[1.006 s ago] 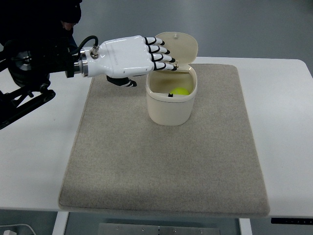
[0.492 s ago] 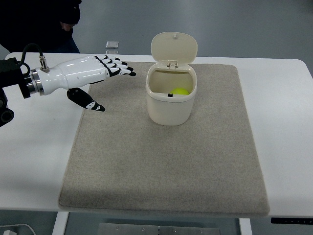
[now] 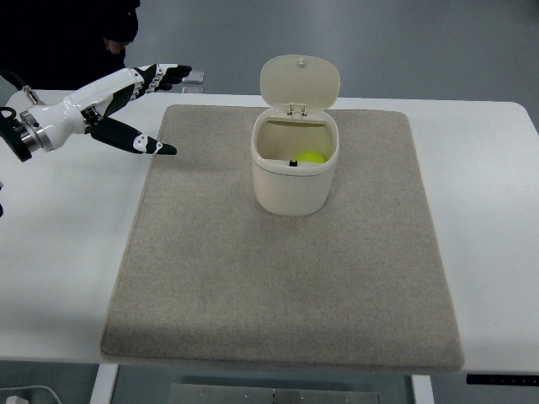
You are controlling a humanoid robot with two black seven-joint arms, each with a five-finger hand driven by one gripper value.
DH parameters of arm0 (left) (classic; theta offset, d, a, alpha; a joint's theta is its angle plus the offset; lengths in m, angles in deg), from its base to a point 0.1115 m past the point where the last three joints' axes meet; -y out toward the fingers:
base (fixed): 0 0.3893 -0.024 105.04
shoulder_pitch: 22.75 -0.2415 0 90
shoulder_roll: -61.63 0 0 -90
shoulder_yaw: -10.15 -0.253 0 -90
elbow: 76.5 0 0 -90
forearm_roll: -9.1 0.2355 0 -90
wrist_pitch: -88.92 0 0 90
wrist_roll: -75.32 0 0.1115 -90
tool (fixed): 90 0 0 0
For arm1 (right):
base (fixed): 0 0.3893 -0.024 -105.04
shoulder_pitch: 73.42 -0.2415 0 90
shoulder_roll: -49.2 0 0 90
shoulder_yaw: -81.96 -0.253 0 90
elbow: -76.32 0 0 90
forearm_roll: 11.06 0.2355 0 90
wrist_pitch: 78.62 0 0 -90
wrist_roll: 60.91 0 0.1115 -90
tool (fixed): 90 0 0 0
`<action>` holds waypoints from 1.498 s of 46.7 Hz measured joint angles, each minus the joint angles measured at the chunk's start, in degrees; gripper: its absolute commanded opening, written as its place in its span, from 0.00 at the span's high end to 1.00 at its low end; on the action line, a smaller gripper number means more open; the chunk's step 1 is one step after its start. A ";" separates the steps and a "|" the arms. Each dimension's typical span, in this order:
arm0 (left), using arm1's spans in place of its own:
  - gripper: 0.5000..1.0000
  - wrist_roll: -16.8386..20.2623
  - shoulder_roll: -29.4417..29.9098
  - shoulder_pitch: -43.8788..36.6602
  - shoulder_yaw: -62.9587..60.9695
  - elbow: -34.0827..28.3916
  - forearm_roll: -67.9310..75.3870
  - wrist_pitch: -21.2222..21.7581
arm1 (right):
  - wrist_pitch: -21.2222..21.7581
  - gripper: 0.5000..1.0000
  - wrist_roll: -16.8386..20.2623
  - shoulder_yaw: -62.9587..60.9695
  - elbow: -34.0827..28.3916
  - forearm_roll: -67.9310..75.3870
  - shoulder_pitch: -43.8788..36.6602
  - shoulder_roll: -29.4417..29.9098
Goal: Put tennis ball into box with left hand
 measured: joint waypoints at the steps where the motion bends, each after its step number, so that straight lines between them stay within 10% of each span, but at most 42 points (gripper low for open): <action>1: 0.01 -0.06 -0.01 0.03 0.10 -0.81 -1.96 -1.45 | 0.00 0.12 0.00 -0.02 0.00 0.00 0.00 0.00; 11: 0.01 -2.30 -0.18 0.20 0.27 -9.53 -22.91 -14.82 | 0.00 0.12 0.00 -0.01 0.00 0.00 0.00 0.00; 24: 0.01 -14.23 -2.83 -0.29 0.40 -19.31 -44.90 -23.52 | 0.00 0.12 0.00 -0.01 0.00 0.00 0.00 0.00; 39: 0.01 -24.64 -5.12 -0.29 0.37 -22.39 -61.05 -24.71 | 0.00 0.12 0.00 -0.01 0.00 0.00 0.00 0.00; 70: 0.01 -25.71 -4.71 -0.38 1.34 -22.34 -67.77 -25.61 | 0.00 0.12 0.00 0.00 0.00 0.00 0.00 0.00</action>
